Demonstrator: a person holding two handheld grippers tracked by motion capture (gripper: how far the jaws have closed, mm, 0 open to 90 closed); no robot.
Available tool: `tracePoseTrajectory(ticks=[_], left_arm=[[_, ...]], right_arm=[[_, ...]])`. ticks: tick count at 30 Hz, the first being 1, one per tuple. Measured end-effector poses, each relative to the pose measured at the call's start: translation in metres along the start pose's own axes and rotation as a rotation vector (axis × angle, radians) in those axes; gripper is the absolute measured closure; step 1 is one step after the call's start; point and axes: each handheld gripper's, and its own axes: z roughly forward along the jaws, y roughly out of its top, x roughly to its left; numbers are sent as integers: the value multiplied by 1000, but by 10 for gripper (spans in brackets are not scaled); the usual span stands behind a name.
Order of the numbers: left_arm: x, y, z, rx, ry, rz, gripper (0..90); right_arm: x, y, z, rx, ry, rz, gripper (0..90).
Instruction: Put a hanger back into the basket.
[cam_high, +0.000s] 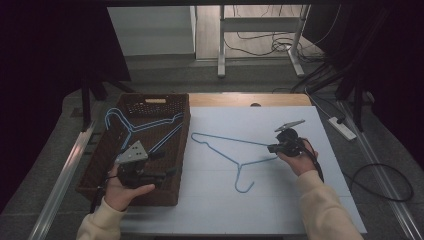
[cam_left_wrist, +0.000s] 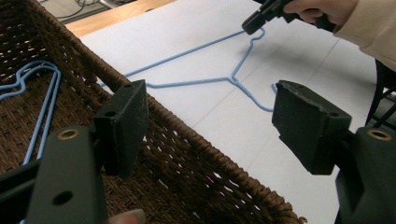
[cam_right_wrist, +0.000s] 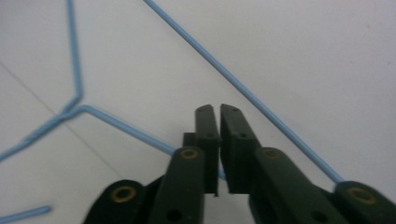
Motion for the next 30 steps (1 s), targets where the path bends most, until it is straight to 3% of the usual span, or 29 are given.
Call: tracePoseTrajectory(ticks=[13,19,30], left_arm=[[-1,0,1,5,1,7,278],[-1,1,-1,1,5,4,278],[-1,0,0,4,7,4,278]], right_arm=[[-6,0,26,93,-18,-20,899],[-7,-2,24,104,-25,-25,899],[-3,-19,7,174,-17,-41,900]])
